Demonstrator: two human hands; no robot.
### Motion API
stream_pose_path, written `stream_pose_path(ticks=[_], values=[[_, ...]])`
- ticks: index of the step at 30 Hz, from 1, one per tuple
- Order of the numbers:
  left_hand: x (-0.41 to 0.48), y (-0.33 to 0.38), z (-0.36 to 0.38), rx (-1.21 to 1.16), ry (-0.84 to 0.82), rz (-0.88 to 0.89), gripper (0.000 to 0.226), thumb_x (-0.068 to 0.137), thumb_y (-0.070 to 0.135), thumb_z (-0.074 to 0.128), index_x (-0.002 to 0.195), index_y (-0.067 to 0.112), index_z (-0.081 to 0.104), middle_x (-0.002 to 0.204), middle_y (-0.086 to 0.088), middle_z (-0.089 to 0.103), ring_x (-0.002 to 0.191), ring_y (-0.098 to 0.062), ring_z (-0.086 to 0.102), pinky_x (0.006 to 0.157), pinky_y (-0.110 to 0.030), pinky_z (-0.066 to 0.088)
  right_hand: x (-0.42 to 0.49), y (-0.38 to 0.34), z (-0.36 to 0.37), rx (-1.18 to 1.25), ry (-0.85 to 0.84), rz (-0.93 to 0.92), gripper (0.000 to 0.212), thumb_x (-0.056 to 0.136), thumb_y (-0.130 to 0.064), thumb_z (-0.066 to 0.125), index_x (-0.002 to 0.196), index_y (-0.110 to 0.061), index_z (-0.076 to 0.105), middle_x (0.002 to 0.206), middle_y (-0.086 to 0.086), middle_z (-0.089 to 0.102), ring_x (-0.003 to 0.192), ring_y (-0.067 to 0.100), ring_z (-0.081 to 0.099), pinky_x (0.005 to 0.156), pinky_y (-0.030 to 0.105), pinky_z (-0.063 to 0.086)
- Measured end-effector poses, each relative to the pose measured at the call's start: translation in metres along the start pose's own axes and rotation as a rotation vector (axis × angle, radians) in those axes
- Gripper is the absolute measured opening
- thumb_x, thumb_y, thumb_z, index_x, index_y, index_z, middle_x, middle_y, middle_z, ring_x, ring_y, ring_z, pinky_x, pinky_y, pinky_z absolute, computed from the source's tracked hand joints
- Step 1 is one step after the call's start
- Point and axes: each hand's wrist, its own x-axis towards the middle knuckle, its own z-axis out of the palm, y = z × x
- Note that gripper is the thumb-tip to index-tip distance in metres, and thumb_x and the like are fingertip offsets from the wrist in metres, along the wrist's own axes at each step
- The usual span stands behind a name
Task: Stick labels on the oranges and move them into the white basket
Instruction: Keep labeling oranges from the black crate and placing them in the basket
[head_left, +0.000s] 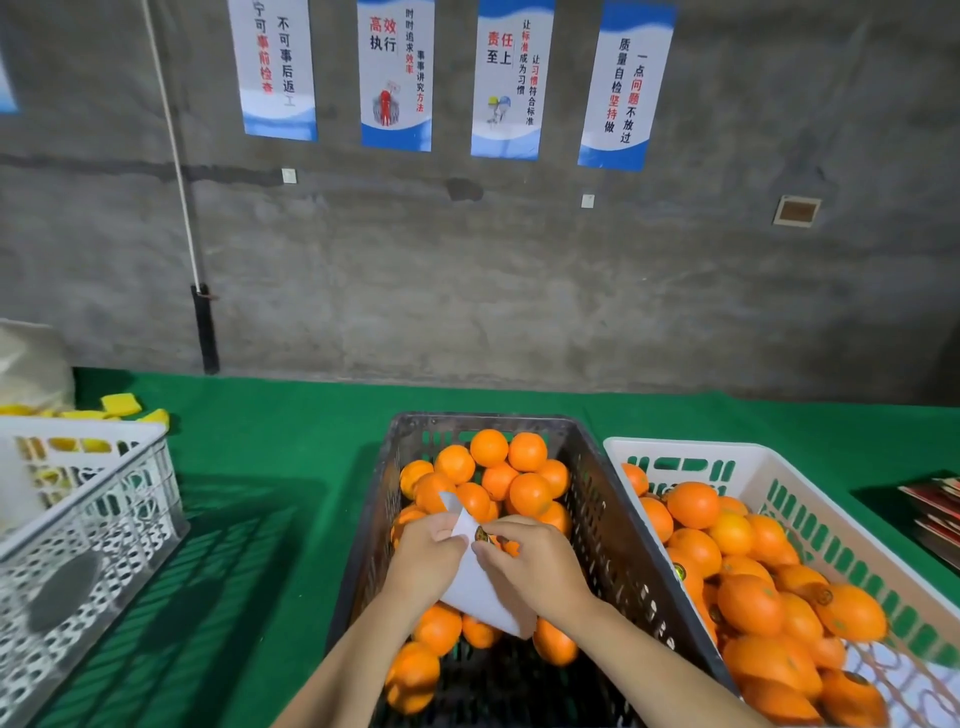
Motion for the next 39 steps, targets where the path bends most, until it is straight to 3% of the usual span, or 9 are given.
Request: stream_pose_path(ticks=[4, 8, 11, 17, 21, 25, 30, 35, 39], values=[[0.004, -0.003, 0.001, 0.04, -0.01, 0.025, 0.025, 0.098, 0.008, 0.053, 0.089, 0.032, 0.055, 0.084, 0.016, 0.047, 0.078, -0.002, 0.044, 0.072, -0.028, 0.038, 0.0, 0.001, -0.001, 0.041, -0.023, 0.028, 0.026, 0.095, -0.036, 0.067, 0.116, -0.023, 0.075, 0.112, -0.007, 0.071, 0.102, 0.009, 0.062, 0.087, 0.031, 0.051], [0.005, -0.007, 0.001, 0.082, -0.053, 0.029, 0.023, 0.098, 0.01, 0.054, 0.114, 0.026, 0.058, 0.1, 0.01, 0.055, 0.094, -0.011, 0.052, 0.069, -0.021, 0.042, -0.004, -0.001, 0.0, 0.09, -0.068, 0.046, 0.027, 0.096, -0.04, 0.064, 0.095, -0.015, 0.077, 0.083, -0.002, 0.066, 0.08, 0.015, 0.057, 0.072, 0.044, 0.048], [0.003, -0.006, 0.001, 0.087, -0.093, 0.029, 0.022, 0.097, 0.008, 0.054, 0.093, 0.028, 0.06, 0.095, 0.007, 0.056, 0.093, -0.013, 0.053, 0.071, -0.024, 0.043, -0.005, -0.001, 0.0, 0.141, -0.092, 0.047, 0.027, 0.097, -0.034, 0.064, 0.078, -0.018, 0.072, 0.065, -0.007, 0.05, 0.067, 0.013, 0.045, 0.064, 0.044, 0.039], [0.001, -0.005, -0.001, 0.142, -0.069, 0.057, 0.019, 0.094, 0.007, 0.05, 0.084, 0.013, 0.065, 0.095, -0.016, 0.061, 0.094, -0.03, 0.058, 0.076, -0.038, 0.045, -0.005, -0.003, -0.001, 0.254, -0.112, 0.069, 0.035, 0.098, -0.021, 0.06, 0.067, -0.005, 0.062, 0.061, -0.001, 0.045, 0.061, 0.014, 0.037, 0.061, 0.032, 0.029], [0.001, -0.004, -0.001, 0.164, -0.098, 0.075, 0.028, 0.095, 0.006, 0.048, 0.074, 0.025, 0.046, 0.084, -0.001, 0.043, 0.079, -0.016, 0.045, 0.074, -0.035, 0.036, -0.005, -0.002, -0.003, 0.312, -0.12, 0.111, 0.03, 0.096, -0.014, 0.058, 0.07, 0.0, 0.065, 0.069, 0.015, 0.056, 0.064, 0.022, 0.044, 0.063, 0.037, 0.034], [-0.001, -0.005, -0.002, 0.188, -0.133, 0.092, 0.013, 0.094, 0.005, 0.047, 0.084, 0.013, 0.051, 0.087, -0.01, 0.043, 0.08, -0.02, 0.043, 0.069, -0.034, 0.033, -0.007, -0.006, -0.005, 0.349, -0.128, 0.12, 0.021, 0.097, -0.028, 0.065, 0.081, -0.023, 0.078, 0.074, 0.001, 0.069, 0.067, 0.021, 0.056, 0.064, 0.042, 0.042], [-0.002, -0.003, -0.003, 0.14, -0.106, 0.07, 0.017, 0.095, 0.006, 0.048, 0.094, 0.021, 0.057, 0.093, -0.002, 0.052, 0.09, -0.019, 0.048, 0.077, -0.033, 0.041, -0.005, -0.007, -0.004, 0.41, -0.134, 0.104, 0.03, 0.098, -0.025, 0.064, 0.079, -0.006, 0.075, 0.066, 0.019, 0.054, 0.059, 0.015, 0.036, 0.059, 0.037, 0.028], [-0.006, -0.002, -0.003, 0.141, -0.084, 0.041, 0.021, 0.093, 0.004, 0.046, 0.082, 0.013, 0.062, 0.083, -0.013, 0.052, 0.076, -0.02, 0.045, 0.066, -0.03, 0.033, -0.004, -0.008, -0.003, 0.468, -0.165, 0.138, 0.029, 0.098, -0.018, 0.063, 0.073, -0.009, 0.075, 0.058, 0.009, 0.05, 0.057, 0.011, 0.034, 0.058, 0.033, 0.027], [-0.003, -0.005, -0.004, 0.176, -0.025, 0.045, 0.031, 0.095, 0.004, 0.043, 0.119, 0.001, 0.063, 0.109, -0.026, 0.059, 0.074, -0.02, 0.049, 0.06, -0.026, 0.033, -0.001, -0.006, -0.005, 0.535, -0.239, 0.172, 0.033, 0.096, -0.009, 0.059, 0.066, 0.003, 0.061, 0.06, 0.015, 0.043, 0.059, 0.015, 0.032, 0.059, 0.034, 0.027]])
